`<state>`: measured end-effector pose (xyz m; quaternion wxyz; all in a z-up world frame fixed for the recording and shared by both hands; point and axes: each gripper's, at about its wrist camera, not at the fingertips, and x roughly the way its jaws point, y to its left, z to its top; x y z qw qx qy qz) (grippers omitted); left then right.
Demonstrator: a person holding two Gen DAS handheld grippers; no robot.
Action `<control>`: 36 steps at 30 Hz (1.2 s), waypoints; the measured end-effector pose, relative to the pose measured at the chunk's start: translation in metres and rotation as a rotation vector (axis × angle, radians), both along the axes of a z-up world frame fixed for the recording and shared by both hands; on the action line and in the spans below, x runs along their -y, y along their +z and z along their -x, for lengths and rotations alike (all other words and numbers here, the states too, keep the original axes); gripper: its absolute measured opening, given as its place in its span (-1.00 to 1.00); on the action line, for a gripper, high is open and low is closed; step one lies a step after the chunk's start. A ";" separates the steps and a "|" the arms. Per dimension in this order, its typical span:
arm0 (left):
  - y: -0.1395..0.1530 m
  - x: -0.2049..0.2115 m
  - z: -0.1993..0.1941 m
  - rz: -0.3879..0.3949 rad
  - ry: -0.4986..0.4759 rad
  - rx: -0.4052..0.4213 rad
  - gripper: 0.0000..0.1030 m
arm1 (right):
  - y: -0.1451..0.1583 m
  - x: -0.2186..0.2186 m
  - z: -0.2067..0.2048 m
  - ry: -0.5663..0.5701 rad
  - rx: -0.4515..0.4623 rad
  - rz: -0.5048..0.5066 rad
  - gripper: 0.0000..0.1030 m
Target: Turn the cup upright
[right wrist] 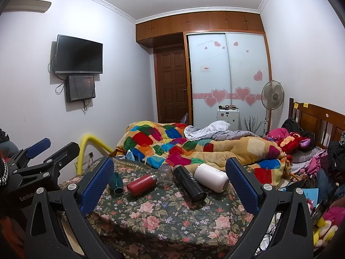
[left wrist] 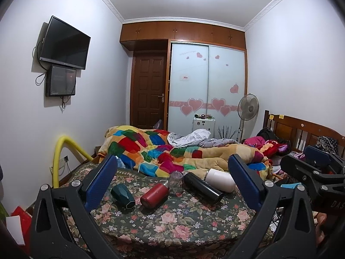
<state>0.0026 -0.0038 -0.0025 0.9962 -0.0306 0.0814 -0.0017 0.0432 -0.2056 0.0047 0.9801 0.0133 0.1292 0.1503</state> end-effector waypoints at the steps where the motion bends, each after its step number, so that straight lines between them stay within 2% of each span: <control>1: 0.000 0.000 0.000 0.000 0.000 0.001 1.00 | -0.001 -0.001 0.000 0.000 0.000 0.000 1.00; 36: 0.002 -0.003 0.002 0.004 0.006 0.005 1.00 | 0.008 0.002 0.004 0.000 0.008 0.006 1.00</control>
